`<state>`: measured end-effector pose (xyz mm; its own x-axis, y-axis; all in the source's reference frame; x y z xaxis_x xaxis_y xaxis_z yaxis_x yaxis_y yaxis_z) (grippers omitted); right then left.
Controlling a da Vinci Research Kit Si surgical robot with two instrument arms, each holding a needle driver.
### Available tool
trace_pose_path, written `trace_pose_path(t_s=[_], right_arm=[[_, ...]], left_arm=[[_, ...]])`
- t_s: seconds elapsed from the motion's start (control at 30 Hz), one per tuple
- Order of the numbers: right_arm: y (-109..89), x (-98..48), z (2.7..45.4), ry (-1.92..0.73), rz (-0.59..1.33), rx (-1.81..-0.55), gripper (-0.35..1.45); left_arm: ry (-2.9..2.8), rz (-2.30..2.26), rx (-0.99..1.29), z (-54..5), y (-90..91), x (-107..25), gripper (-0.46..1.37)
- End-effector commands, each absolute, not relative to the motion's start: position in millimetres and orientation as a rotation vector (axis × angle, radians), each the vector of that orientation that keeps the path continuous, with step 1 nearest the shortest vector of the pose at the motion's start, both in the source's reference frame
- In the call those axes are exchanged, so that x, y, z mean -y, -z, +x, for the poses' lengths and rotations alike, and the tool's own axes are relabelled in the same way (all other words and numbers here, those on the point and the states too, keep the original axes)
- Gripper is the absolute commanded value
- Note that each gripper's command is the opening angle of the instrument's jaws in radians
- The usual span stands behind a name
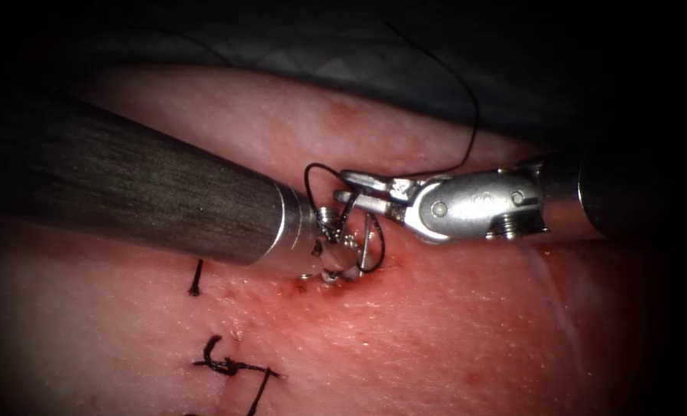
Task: Wound Closure
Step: Insert needle into flesh beneath wound
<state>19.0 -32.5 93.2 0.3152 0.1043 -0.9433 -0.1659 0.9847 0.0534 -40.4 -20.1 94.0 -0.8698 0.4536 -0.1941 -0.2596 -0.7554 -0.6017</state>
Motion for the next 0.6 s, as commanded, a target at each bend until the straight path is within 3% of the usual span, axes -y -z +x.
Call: trace_pose_path(t_s=[0.03,0.33,0.6], right_arm=[[-93.2,32.6,19.1,-0.179,-0.061,-1.234,-0.35],[-93.5,32.9,18.9,-0.174,-0.071,-1.220,-0.35],[-93.8,33.1,18.4,-0.187,-0.062,-1.205,-0.35]], left_arm=[[-2.593,-0.466,0.810,-40.4,-93.9,20.0,1.33],[-2.565,-0.514,0.820,-40.4,-91.9,19.3,1.27],[-2.517,-0.585,0.817,-39.0,-88.2,18.6,0.82]])
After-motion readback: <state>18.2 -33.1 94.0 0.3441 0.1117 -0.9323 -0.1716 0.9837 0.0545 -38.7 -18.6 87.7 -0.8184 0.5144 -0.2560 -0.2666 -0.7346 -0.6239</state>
